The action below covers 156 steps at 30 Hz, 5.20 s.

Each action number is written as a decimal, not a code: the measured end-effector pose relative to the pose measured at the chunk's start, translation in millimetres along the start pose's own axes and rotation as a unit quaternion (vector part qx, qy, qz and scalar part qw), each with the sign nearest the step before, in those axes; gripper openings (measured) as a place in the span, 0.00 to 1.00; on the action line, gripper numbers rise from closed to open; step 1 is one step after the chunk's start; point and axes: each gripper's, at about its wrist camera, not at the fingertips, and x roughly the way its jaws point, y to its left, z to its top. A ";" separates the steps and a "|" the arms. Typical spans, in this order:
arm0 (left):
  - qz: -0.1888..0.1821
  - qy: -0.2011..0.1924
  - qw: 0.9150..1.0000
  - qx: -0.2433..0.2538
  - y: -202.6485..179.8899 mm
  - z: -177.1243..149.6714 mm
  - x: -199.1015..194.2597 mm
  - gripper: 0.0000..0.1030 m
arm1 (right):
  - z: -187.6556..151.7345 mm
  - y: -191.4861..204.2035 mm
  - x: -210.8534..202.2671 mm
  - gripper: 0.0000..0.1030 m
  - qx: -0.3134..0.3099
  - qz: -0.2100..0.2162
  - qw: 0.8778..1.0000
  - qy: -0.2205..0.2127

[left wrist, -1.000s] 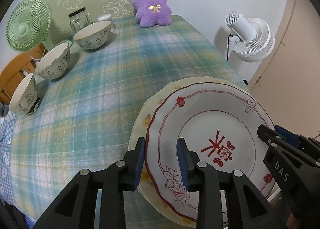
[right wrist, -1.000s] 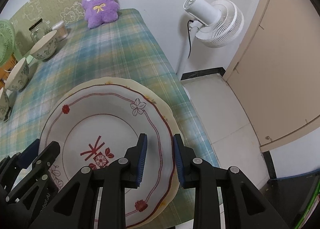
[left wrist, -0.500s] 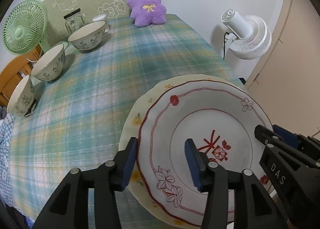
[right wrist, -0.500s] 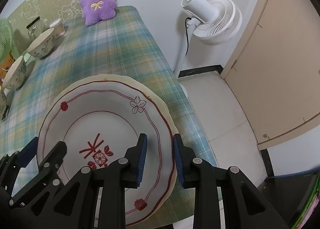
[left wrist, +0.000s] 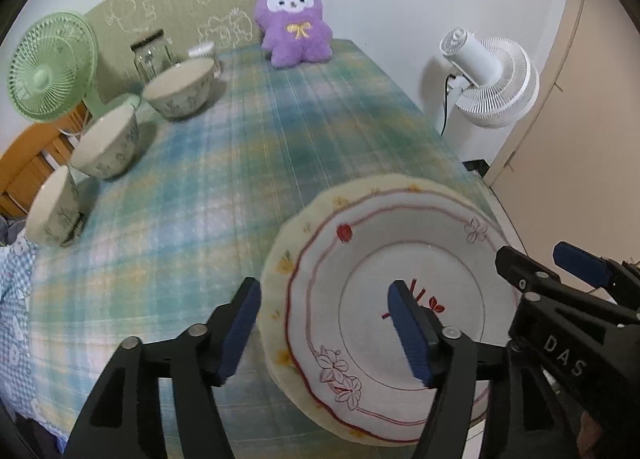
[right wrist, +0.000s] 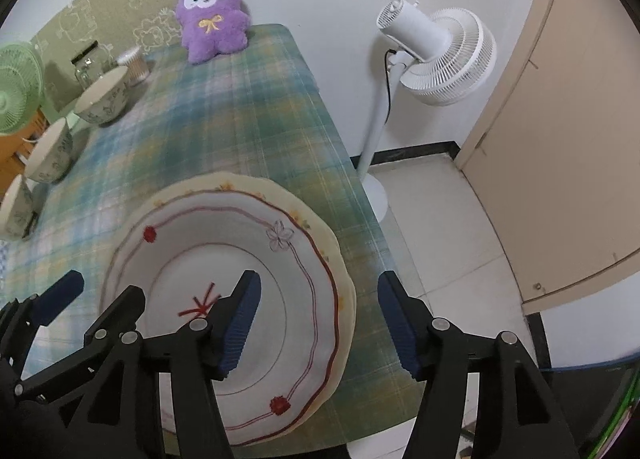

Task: Organize plates and bowls
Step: 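Withdraw both tools from the plates and move them toward the large cream bowl, then grip the rim of the large cream bowl with both tools, then lift the large bowl with both tools and carry it toward the plate stack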

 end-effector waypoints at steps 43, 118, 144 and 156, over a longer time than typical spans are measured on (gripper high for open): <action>0.078 -0.063 0.992 -0.075 310.2 19.0 -63.1 0.83 | 33.4 320.6 -77.1 0.78 -0.085 0.107 0.986 -0.094; 0.025 -0.007 0.998 -0.065 311.1 -2.4 -2.7 0.34 | 15.2 354.4 -15.3 0.23 -0.089 0.068 0.994 -0.021; 0.034 0.004 0.996 -0.087 186.9 -44.1 -7.8 0.34 | -29.8 225.6 -15.7 0.23 -0.084 0.071 0.994 -0.008; 0.054 0.011 0.994 -0.096 176.3 -48.5 4.6 0.34 | -31.5 217.6 5.2 0.23 -0.090 0.088 0.992 0.004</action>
